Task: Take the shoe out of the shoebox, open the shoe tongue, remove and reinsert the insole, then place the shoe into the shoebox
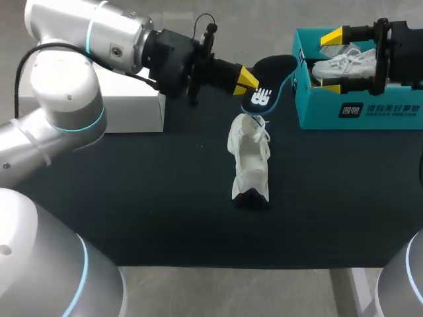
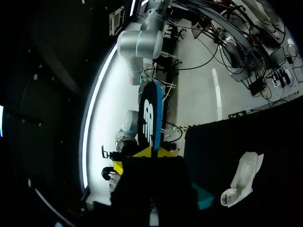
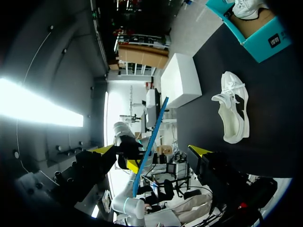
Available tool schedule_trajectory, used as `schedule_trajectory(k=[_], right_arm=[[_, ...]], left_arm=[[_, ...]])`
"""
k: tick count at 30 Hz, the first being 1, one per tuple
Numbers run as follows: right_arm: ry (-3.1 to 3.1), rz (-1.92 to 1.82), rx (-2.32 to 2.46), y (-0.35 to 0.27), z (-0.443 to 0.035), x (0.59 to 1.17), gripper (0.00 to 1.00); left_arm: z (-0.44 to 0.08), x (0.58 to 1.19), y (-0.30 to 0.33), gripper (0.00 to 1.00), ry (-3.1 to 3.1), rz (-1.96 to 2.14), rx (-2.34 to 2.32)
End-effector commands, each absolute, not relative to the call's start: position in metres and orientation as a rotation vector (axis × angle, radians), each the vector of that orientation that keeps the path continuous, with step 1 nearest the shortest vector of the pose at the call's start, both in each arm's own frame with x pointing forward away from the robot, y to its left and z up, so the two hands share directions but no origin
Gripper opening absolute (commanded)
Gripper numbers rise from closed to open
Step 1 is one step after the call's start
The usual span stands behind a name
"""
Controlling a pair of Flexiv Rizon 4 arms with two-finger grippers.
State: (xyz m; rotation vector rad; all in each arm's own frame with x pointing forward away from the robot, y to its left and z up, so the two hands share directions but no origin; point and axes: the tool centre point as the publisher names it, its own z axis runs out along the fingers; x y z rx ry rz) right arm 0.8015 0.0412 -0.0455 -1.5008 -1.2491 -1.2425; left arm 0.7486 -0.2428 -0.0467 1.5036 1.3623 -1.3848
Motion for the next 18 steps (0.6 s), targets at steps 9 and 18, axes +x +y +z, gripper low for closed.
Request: schedule_trajectory(k=[9, 18], right_arm=[[-1.240, -1.248, -1.511, 0.063, -0.053, 0.825, 1.00], [-1.220, -1.267, -1.509, 0.064, -0.060, 0.829, 0.48]], left_arm=[[-0.060, 0.765, -0.275, 0.00, 1.247, -0.862, 1.520], [-0.053, 0.758, -0.283, 0.00, 1.337, -0.990, 1.449]])
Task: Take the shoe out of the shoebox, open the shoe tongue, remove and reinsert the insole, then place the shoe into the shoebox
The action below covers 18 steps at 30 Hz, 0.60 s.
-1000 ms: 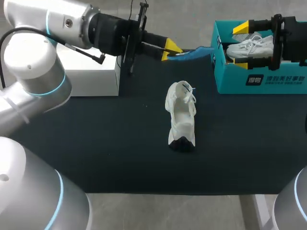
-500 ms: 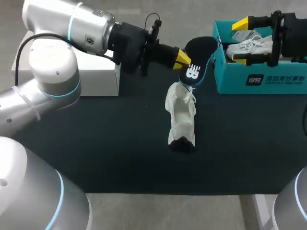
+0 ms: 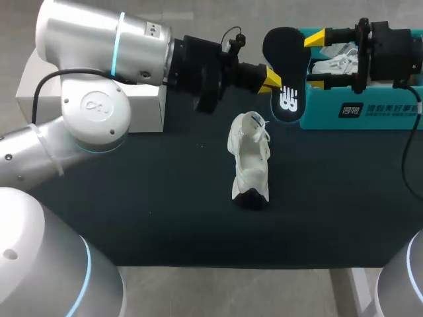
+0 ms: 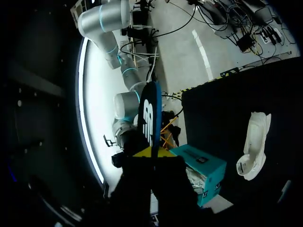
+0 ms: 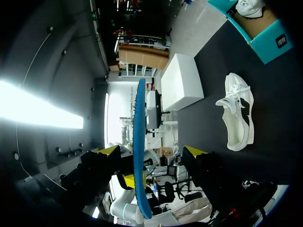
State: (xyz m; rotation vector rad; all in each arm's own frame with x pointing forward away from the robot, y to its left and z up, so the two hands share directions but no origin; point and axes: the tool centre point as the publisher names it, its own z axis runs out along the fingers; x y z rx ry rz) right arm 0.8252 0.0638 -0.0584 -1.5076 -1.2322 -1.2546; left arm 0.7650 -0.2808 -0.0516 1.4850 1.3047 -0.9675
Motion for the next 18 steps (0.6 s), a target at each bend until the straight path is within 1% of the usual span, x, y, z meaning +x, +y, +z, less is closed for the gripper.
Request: schedule_trajectory(k=[1, 2, 9, 12, 15, 16, 18], right_arm=[[-1.217, -1.270, -1.509, 0.063, -0.061, 0.829, 0.47], [-1.213, -1.272, -1.509, 0.063, -0.061, 0.829, 0.47], [-1.214, -1.262, -1.503, 0.065, -0.063, 0.830, 0.34], [-1.213, -1.255, -1.496, 0.068, -0.065, 0.830, 0.31], [-1.211, -1.253, -1.495, 0.070, -0.066, 0.831, 0.24], [-1.210, -1.253, -1.496, 0.069, -0.067, 0.831, 0.18], [-1.207, -1.254, -1.500, 0.068, -0.068, 0.831, 0.00]], left_arm=[[-0.053, 0.756, -0.283, 0.00, 1.340, -1.001, 1.453], [-0.055, 0.755, -0.283, 0.00, 1.344, -1.009, 1.460], [-0.060, 0.754, -0.284, 0.00, 1.364, -1.016, 1.474], [-0.061, 0.753, -0.289, 0.00, 1.363, -1.017, 1.485], [-0.059, 0.752, -0.294, 0.00, 1.353, -1.025, 1.494], [-0.059, 0.752, -0.295, 0.00, 1.350, -1.027, 1.495], [-0.059, 0.751, -0.295, 0.00, 1.343, -1.033, 1.492]])
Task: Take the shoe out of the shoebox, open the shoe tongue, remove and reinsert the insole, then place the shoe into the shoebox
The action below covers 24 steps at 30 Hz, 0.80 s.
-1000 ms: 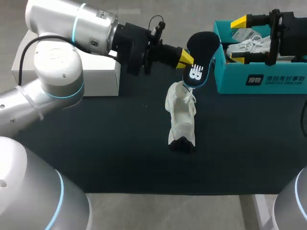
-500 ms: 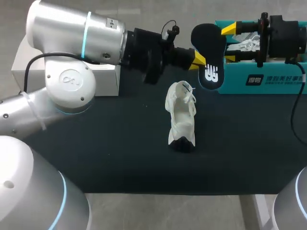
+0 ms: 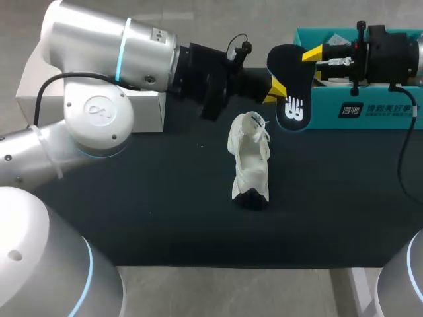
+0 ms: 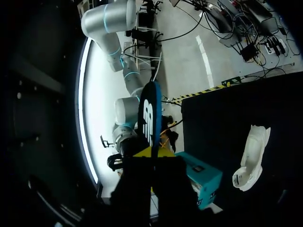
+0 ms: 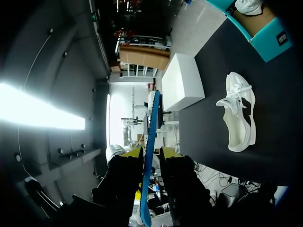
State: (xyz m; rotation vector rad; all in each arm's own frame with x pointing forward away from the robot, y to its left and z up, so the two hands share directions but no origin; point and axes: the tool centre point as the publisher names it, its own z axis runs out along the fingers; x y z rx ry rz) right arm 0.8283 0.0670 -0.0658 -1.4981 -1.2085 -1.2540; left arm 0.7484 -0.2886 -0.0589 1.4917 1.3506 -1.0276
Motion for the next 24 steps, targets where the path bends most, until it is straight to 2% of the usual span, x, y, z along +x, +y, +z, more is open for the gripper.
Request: schedule_trajectory(k=[1, 4, 6, 7, 17, 24], right_arm=[[-1.207, -1.255, -1.502, 0.068, -0.068, 0.830, 0.00], [-1.204, -1.255, -1.505, 0.066, -0.071, 0.829, 0.00], [-1.199, -1.259, -1.506, 0.066, -0.071, 0.828, 0.00], [-1.197, -1.260, -1.506, 0.066, -0.072, 0.828, 0.00], [-1.233, -1.230, -1.526, 0.066, -0.085, 0.826, 0.00], [-1.265, -1.167, -1.555, 0.071, -0.100, 0.823, 0.00]], left_arm=[[-0.058, 0.751, -0.295, 0.00, 1.342, -1.042, 1.490], [-0.058, 0.751, -0.295, 0.00, 1.349, -1.061, 1.484], [-0.056, 0.753, -0.293, 0.49, 1.347, -1.049, 1.500], [-0.056, 0.754, -0.291, 1.00, 1.353, -1.051, 1.507], [-0.046, 0.782, -0.254, 1.00, 1.608, -0.955, 1.810], [-0.032, 0.795, -0.253, 1.00, 1.740, -0.804, 2.100]])
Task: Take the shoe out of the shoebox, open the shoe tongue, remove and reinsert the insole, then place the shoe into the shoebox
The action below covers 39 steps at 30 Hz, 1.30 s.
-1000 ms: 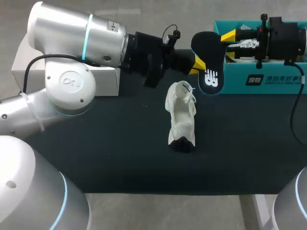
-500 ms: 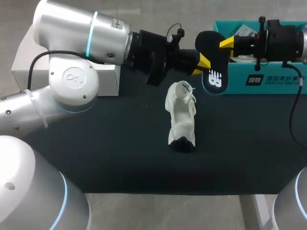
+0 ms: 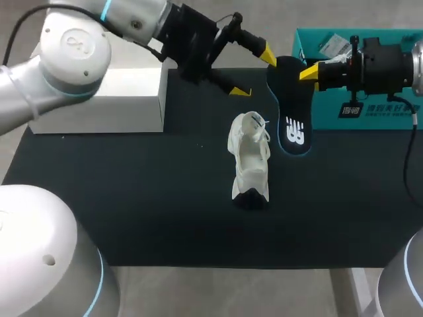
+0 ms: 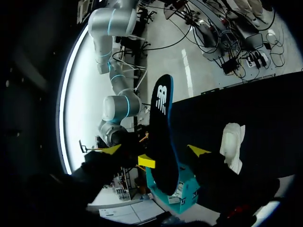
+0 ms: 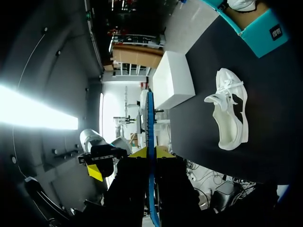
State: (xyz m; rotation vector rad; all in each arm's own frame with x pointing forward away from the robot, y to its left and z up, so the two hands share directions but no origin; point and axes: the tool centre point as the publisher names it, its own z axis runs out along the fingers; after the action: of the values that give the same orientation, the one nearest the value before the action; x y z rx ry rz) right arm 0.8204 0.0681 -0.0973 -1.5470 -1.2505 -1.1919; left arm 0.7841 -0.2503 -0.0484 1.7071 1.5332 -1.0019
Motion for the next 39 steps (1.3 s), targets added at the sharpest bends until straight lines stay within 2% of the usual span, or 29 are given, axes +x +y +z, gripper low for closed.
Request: schedule_trajectory(k=[1, 14, 18, 20, 31, 39], right_arm=[[-1.266, -1.166, -1.555, 0.072, -0.100, 0.823, 0.00], [-1.337, -1.112, -1.570, 0.082, -0.107, 0.832, 0.00], [-1.335, -1.123, -1.572, 0.082, -0.106, 0.835, 0.00], [-1.329, -1.137, -1.572, 0.082, -0.104, 0.836, 0.00], [-1.306, -1.158, -1.569, 0.078, -0.103, 0.835, 0.00], [-1.309, -1.161, -1.598, 0.076, -0.107, 0.838, 0.00]], left_arm=[[-0.030, 0.796, -0.254, 1.00, 1.751, -0.781, 2.144], [-0.006, 0.810, -0.258, 1.00, 1.925, -0.360, 2.496], [-0.006, 0.818, -0.270, 1.00, 1.836, -0.349, 2.379], [-0.008, 0.820, -0.283, 1.00, 1.782, -0.562, 2.165], [-0.006, 0.818, -0.285, 1.00, 1.805, -0.589, 2.106], [-0.007, 0.830, -0.290, 1.00, 1.887, -0.228, 1.966]])
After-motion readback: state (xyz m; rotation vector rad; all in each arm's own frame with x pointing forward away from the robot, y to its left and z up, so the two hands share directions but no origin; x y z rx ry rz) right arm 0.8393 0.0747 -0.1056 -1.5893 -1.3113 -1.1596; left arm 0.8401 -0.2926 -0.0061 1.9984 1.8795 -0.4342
